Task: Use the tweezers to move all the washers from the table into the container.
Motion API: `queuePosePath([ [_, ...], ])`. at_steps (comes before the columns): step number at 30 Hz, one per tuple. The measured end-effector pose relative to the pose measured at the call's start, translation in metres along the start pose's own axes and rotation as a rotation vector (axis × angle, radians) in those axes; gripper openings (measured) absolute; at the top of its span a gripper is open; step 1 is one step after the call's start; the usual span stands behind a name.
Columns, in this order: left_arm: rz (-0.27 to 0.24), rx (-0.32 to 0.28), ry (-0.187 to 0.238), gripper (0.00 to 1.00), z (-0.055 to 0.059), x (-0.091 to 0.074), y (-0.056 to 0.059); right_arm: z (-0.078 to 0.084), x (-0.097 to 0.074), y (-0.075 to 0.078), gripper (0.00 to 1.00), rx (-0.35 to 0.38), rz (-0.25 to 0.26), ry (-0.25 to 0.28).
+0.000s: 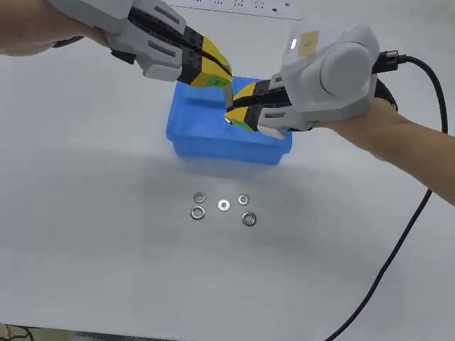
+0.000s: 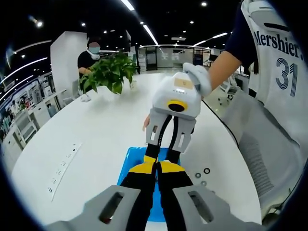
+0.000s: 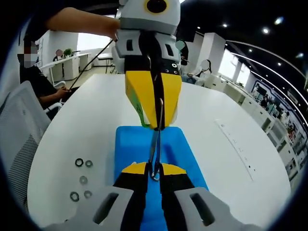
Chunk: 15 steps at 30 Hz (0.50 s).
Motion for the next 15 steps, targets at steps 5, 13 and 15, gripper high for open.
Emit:
queuePosePath([
  [5, -0.007, -0.017, -0.001, 0.05, 0.008, 0.005, -0.004, 0.011, 0.007, 0.0, 0.1, 0.014, 0.002, -0.018],
  [13, 0.0, -0.03, 0.001, 0.05, 0.012, 0.008, -0.003, 0.015, 0.007, -0.004, 0.1, 0.029, -0.002, -0.032],
  [15, 0.006, -0.029, 0.0, 0.05, 0.012, 0.008, -0.002, 0.014, 0.006, -0.005, 0.1, 0.028, -0.004, -0.036],
])
Point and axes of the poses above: the centre of the closed fingertips' face, and the gripper's own axes: x roughly forward along the fingers, y roughly to its right, z roughly out of its underside, the point moved 2 cm from there along -x, roughly backward along the fingers, and after that the axes turned 15 degrees about z, right-handed, at the moved point
